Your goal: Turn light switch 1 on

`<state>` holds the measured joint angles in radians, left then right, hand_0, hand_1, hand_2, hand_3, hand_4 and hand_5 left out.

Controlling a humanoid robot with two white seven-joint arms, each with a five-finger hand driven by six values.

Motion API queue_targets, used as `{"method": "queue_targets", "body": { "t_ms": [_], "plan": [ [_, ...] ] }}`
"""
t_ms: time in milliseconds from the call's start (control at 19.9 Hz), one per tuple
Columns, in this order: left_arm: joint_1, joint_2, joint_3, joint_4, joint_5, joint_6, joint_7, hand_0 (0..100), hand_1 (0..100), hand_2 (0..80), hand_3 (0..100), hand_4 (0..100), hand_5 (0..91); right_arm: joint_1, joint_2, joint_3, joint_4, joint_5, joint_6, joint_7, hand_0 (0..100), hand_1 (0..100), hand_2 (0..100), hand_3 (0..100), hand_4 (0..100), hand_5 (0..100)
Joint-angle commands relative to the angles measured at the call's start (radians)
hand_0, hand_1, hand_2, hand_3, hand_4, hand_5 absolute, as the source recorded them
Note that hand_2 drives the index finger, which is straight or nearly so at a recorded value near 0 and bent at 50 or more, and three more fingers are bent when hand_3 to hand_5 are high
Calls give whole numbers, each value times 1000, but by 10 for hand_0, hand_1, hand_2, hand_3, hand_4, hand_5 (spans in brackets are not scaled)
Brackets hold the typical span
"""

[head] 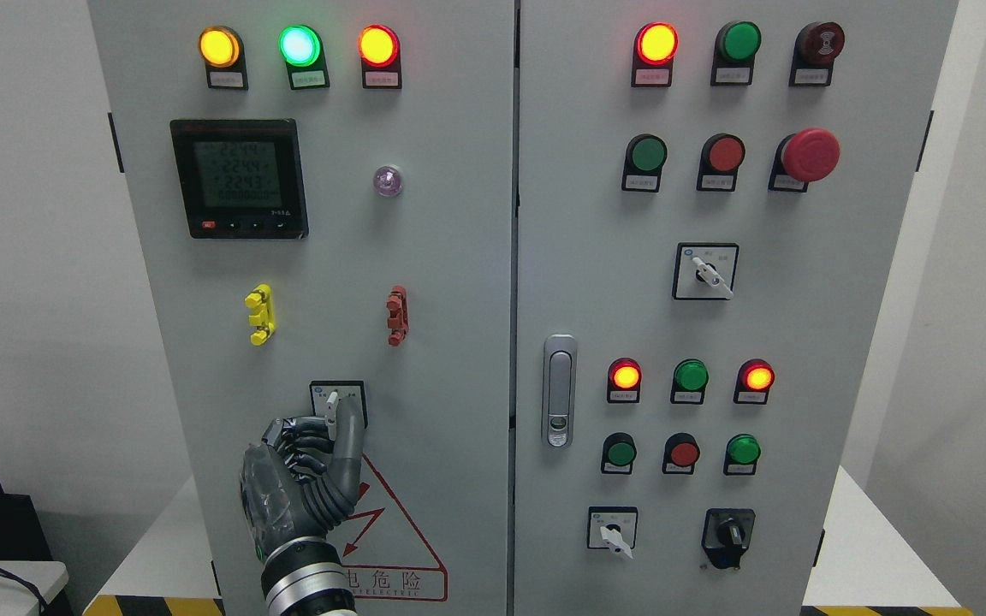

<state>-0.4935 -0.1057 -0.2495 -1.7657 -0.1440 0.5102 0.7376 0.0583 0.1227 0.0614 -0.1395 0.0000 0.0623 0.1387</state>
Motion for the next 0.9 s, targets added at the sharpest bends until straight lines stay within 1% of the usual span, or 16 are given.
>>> {"method": "queue_targets", "body": {
  "t_ms": [0, 501, 852],
  "plan": [
    [-2, 1, 1, 0, -2, 4, 0, 197, 446, 554, 773, 855, 780, 0, 0, 0, 0, -17, 1, -1, 120, 389, 0, 0, 0, 0],
    [-10, 1, 1, 0, -2, 17, 0, 201, 484, 551, 772, 857, 781, 0, 0, 0, 0, -17, 1, -1, 120, 389, 0, 0, 0, 0],
    [-10, 0, 1, 0, -2, 17, 0, 239, 489, 550, 772, 858, 781, 0, 0, 0, 0, -18, 1, -1, 120, 389, 0, 0, 0, 0]
  ]
}}
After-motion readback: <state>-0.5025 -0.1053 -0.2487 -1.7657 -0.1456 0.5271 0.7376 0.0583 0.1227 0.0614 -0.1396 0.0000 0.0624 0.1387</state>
